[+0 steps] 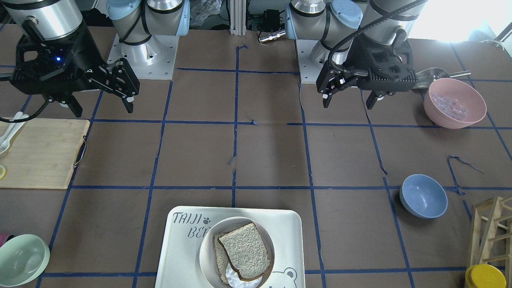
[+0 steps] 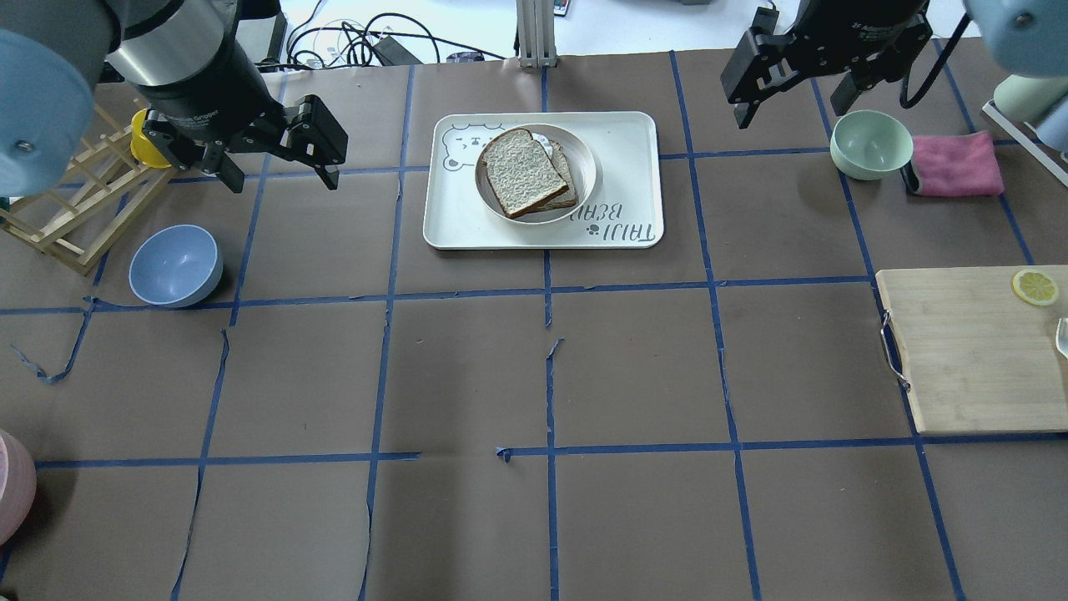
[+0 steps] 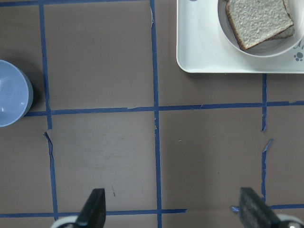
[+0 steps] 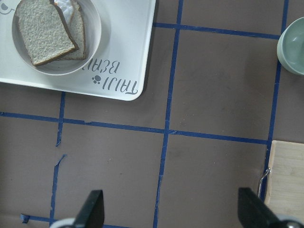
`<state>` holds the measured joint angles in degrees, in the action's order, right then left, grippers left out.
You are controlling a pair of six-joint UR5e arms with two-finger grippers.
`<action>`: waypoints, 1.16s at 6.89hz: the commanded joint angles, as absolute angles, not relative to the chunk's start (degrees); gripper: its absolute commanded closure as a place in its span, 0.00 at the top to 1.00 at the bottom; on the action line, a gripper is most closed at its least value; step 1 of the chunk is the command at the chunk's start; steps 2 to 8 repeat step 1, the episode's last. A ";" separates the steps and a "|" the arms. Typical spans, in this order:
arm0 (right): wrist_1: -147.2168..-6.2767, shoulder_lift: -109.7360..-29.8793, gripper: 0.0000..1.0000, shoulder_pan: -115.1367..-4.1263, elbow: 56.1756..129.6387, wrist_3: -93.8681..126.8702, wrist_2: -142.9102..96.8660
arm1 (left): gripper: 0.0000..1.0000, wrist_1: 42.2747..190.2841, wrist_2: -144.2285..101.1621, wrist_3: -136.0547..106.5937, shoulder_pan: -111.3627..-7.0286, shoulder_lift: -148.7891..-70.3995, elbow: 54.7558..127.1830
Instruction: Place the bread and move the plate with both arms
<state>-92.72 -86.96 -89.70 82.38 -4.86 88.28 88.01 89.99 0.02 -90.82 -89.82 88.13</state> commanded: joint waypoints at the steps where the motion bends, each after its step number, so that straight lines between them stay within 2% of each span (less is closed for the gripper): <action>1: -93.08 -86.93 1.00 -89.91 82.61 0.18 88.77 | 1.00 87.98 90.00 0.26 -90.79 -89.83 88.15; 8: -93.08 -86.93 1.00 -89.91 82.61 0.18 88.77 | 1.00 87.98 90.00 0.26 -90.79 -89.83 88.15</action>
